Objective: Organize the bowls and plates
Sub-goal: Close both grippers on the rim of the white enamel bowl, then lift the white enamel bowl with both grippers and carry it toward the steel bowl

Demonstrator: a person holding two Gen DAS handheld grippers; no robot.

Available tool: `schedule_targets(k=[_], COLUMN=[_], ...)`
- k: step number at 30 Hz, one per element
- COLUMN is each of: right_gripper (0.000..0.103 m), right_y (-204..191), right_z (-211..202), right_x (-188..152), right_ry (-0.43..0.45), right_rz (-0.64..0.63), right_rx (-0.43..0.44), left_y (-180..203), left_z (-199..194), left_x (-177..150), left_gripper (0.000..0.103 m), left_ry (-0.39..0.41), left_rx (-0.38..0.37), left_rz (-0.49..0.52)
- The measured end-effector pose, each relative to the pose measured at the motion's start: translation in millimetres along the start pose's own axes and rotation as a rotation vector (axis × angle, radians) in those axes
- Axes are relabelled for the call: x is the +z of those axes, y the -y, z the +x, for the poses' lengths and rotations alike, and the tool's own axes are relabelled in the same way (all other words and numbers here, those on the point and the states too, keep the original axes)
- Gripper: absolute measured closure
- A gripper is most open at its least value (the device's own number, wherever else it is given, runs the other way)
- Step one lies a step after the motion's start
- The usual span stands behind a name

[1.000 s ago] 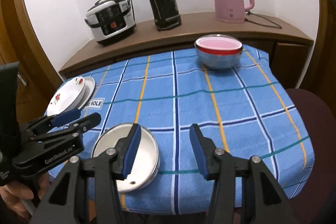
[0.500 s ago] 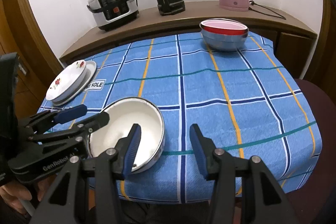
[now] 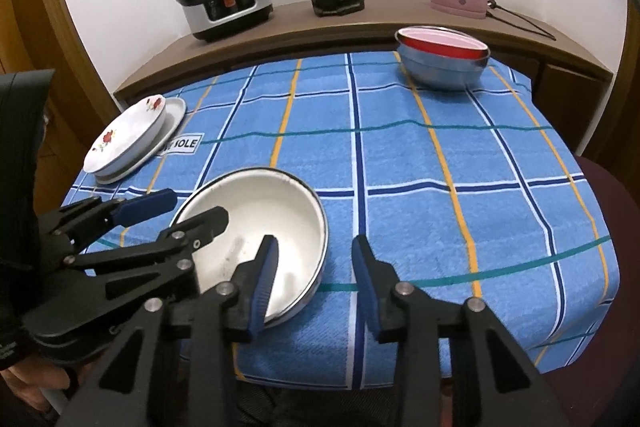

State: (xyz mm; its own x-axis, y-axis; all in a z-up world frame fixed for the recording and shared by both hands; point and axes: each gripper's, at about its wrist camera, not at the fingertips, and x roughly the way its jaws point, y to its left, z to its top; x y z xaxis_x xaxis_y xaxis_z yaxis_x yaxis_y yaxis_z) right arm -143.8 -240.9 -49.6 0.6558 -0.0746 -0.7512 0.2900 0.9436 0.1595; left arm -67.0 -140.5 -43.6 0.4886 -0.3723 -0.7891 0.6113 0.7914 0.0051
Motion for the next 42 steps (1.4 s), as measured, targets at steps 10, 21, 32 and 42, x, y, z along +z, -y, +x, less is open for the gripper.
schedule_targets(k=[10, 21, 32, 42], right_gripper=[0.085, 0.087, 0.090, 0.091], right_y=[-0.2, 1.0, 6.4, 21.8], right_z=[8.4, 9.1, 8.1, 1.9], right_x=[-3.9, -2.7, 0.6, 10.2], right_ry=[-0.028, -0.029, -0.029, -0.015], right_rz=[0.018, 0.035, 0.059, 0.086], right_rx=[0.031, 0.039, 0.034, 0.022], left_y=[3.6, 3.9, 6.8, 23.4], left_z=[5.4, 10.9, 10.0, 11.8], left_x=[-2.1, -3.1, 2.3, 20.6], left_gripper=[0.059, 0.091, 0.093, 0.093], left_ry=[0.003, -0.016, -0.012, -0.005], left_rx=[0.021, -0.053, -0.073, -0.083], left_rz=[0.016, -0.016, -0.030, -0.001])
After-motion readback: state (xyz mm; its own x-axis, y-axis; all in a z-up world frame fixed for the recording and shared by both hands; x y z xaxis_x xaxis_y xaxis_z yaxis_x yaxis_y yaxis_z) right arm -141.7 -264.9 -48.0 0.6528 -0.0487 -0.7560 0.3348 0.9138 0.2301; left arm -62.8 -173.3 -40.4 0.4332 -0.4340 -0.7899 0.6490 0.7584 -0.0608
